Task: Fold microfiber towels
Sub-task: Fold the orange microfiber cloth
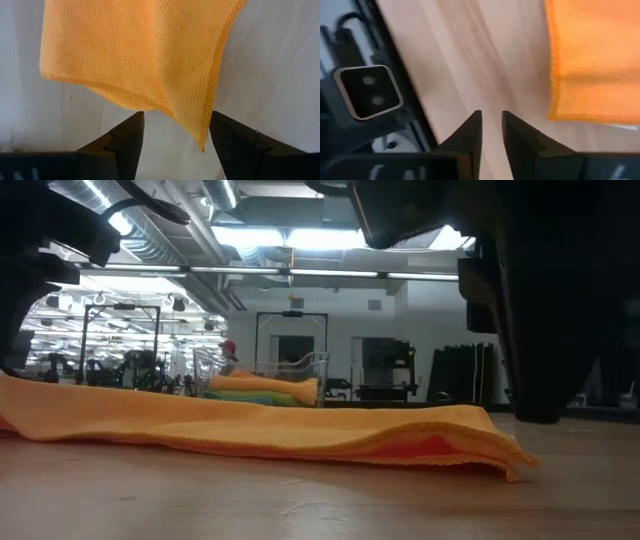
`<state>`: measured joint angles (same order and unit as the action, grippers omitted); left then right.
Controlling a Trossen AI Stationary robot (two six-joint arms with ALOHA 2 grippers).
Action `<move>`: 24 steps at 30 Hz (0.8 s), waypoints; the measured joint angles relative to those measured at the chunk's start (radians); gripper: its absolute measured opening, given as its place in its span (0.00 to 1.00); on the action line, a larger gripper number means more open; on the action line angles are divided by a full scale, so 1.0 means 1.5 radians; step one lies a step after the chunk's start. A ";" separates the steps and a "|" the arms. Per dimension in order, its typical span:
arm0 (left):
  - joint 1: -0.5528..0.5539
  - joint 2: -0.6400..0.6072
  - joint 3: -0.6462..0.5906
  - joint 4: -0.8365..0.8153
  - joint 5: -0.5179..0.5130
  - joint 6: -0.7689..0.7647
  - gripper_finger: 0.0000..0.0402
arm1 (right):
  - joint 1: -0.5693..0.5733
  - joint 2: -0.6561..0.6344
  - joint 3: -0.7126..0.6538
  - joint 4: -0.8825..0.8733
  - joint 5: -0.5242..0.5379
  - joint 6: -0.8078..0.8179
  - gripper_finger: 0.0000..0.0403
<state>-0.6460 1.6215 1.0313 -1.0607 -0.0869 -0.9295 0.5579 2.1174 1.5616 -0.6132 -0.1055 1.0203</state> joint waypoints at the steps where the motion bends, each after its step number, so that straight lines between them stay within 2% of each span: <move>1: 0.000 0.000 0.000 0.000 0.000 0.000 0.54 | 0.000 0.000 0.000 0.008 -0.003 0.000 0.20; 6: 0.000 0.000 0.000 0.003 0.000 -0.003 0.54 | -0.001 0.000 0.000 0.044 -0.002 0.003 0.36; 9: 0.000 0.000 0.000 0.003 0.002 -0.004 0.54 | 0.000 0.000 0.000 0.041 -0.009 0.010 0.42; 18: 0.000 0.000 0.000 0.018 0.008 0.014 0.54 | 0.000 0.000 0.003 0.062 -0.010 -0.002 0.44; 21: 0.000 0.000 0.000 0.018 0.016 0.015 0.54 | 0.002 0.000 0.023 0.059 0.022 -0.022 0.44; 24: 0.000 0.000 0.000 0.019 0.032 0.015 0.54 | 0.005 0.000 0.053 -0.010 0.107 -0.036 0.44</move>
<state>-0.6462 1.6215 1.0313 -1.0327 -0.0396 -0.9068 0.5661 2.1170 1.6404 -0.6287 0.0548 0.9658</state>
